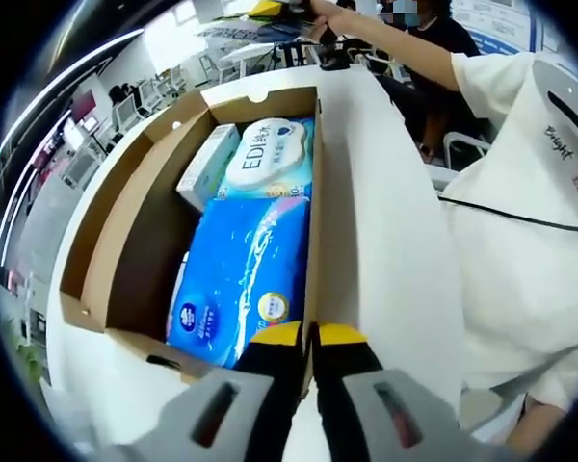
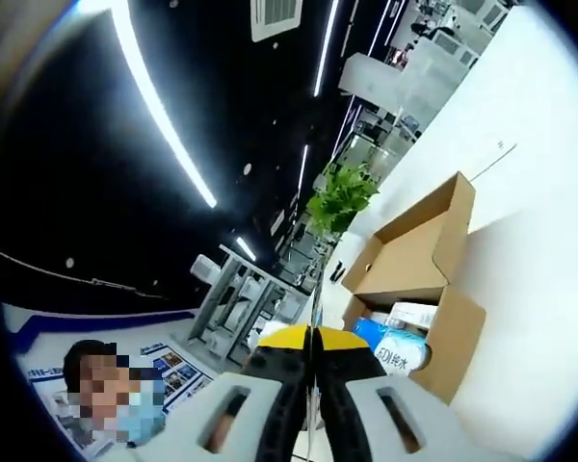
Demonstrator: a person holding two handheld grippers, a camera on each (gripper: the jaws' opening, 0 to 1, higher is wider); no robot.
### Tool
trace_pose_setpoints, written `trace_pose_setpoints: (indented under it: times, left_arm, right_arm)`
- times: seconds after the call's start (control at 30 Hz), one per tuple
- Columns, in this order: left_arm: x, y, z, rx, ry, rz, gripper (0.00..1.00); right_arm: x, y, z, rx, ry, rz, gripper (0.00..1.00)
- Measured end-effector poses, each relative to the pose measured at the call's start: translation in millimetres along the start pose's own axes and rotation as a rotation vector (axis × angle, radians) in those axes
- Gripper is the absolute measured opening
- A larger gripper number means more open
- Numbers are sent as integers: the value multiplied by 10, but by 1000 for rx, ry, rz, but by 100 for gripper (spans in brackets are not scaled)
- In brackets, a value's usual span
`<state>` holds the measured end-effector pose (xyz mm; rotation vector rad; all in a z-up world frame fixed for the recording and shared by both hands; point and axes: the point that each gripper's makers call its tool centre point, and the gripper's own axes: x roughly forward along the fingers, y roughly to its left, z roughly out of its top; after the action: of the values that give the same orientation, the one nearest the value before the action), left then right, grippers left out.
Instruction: Operate the shoe box by opening the lid, removing the specified soft item, and placing it in the target area until the item is outside and the box remains undamaged.
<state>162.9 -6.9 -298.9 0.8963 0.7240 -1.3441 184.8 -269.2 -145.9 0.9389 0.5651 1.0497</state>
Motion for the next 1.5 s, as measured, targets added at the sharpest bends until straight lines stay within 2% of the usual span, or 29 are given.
trace_pose_setpoints:
  times: [0.27,0.5,0.73,0.77,0.8,0.83,0.87,0.9,0.93,0.97,1.0,1.03,1.07,1.13,1.23,1.33,1.37,1.43,1.47,1.5]
  left_arm:
    - [-1,-10,3,-2,-3,0,3]
    - [-2,-9,0,-4,2,-6,3]
    - [8,-16,1,-7,3,-18,3]
    - [109,-46,14,15,-19,-45,2]
    - [159,-47,-19,2,4,-49,2]
    - [92,-12,-45,36,55,-23,2]
    - [56,20,-41,183,64,46,4]
    - [11,57,-95,185,117,102,5]
    - [-7,25,-158,120,142,109,5]
    - [11,-40,-135,91,108,70,5]
    - [13,-64,-113,100,87,41,5]
    - [17,-36,-115,82,92,44,4]
    - [13,-42,-128,18,99,40,4]
    - [17,-34,-121,64,99,33,4]
    - [17,-34,-125,52,100,15,4]
    - [8,-45,-117,57,93,5,4]
    - [-16,-34,-102,46,84,7,5]
    - [-72,-17,-9,-19,19,18,7]
    - [-101,-2,26,-14,-3,22,7]
    - [-117,-34,1,-9,9,7,5]
  right_arm:
    - [-218,-50,2,13,-27,9,0]
    - [-378,-69,101,12,-53,-3,0]
    - [-520,-213,73,-18,-55,-94,0]
    - [-539,-231,73,-18,-53,-101,0]
    - [-577,-251,87,-18,-50,-103,0]
    - [-590,-259,91,-16,-50,-103,0]
    - [-629,-275,91,-2,-51,-102,0]
    - [-652,-286,91,1,-53,-102,0]
    - [-674,-303,89,5,-52,-106,0]
    - [-707,-337,83,14,-46,-117,0]
    - [-721,-375,74,21,-35,-125,0]
    - [-725,-410,78,24,-35,-137,0]
    - [-726,-420,84,25,-38,-140,0]
    - [-721,-454,123,27,-53,-146,0]
    - [-667,-440,125,29,-49,-117,0]
    - [-610,-458,59,24,-35,-138,0]
    - [-604,-467,39,23,-30,-146,0]
    - [-614,-472,26,23,-28,-147,0]
    - [-618,-475,25,25,-27,-146,0]
    - [-663,-501,51,29,-25,-141,0]
